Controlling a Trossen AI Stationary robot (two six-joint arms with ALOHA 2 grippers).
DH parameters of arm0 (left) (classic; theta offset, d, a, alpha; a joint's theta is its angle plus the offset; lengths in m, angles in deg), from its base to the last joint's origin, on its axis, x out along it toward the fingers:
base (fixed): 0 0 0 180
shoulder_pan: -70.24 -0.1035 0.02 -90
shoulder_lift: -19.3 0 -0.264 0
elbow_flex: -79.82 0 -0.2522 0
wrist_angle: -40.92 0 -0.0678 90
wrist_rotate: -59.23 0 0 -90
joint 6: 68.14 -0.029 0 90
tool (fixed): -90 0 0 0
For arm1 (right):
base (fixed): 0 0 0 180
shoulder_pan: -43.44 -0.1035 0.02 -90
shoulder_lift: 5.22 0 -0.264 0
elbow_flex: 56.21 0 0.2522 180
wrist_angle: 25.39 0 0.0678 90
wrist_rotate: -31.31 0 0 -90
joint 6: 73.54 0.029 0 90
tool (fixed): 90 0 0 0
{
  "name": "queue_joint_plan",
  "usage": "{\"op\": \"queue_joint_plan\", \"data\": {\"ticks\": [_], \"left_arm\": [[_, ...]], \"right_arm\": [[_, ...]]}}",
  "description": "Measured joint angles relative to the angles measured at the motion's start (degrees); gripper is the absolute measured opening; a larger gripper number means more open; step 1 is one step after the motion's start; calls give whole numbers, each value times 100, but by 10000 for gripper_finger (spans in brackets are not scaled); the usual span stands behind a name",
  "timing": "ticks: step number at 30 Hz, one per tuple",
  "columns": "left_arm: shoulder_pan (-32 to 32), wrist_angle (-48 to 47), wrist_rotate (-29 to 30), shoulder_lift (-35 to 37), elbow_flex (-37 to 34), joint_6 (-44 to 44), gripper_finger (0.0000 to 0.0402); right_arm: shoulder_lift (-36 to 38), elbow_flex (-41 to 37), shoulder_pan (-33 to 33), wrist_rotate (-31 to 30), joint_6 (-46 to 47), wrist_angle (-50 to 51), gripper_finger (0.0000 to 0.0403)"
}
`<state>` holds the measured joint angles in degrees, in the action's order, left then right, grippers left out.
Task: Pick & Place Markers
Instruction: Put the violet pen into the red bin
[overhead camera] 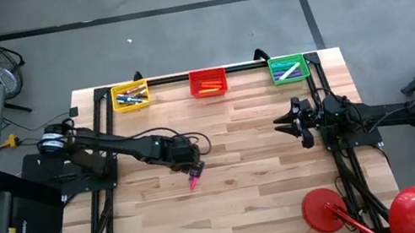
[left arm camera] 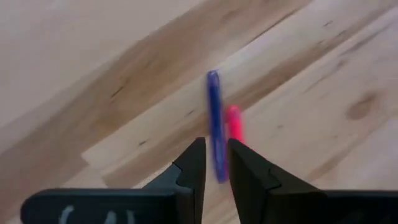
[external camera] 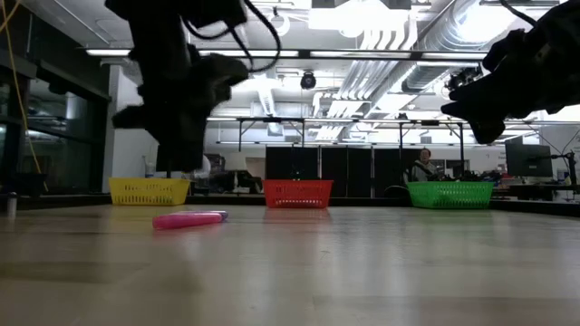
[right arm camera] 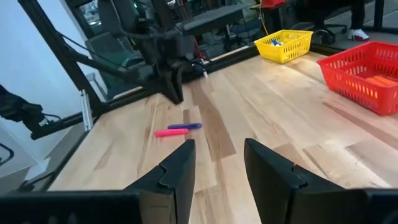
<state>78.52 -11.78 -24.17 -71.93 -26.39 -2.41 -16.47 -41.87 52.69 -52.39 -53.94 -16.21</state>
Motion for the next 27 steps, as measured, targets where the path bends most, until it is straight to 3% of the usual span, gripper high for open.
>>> {"op": "queue_joint_plan", "data": {"ticks": [11,21,27], "left_arm": [[-1,249,189,-200,-7,-276,73],[-1,600,-20,-360,-2,-564,204],[-3,421,79,-362,-7,-599,224]], "right_arm": [[-70,0,0,8,-57,41,126],[-80,0,0,26,-60,55,126],[-74,0,0,26,-60,74,126]]}}
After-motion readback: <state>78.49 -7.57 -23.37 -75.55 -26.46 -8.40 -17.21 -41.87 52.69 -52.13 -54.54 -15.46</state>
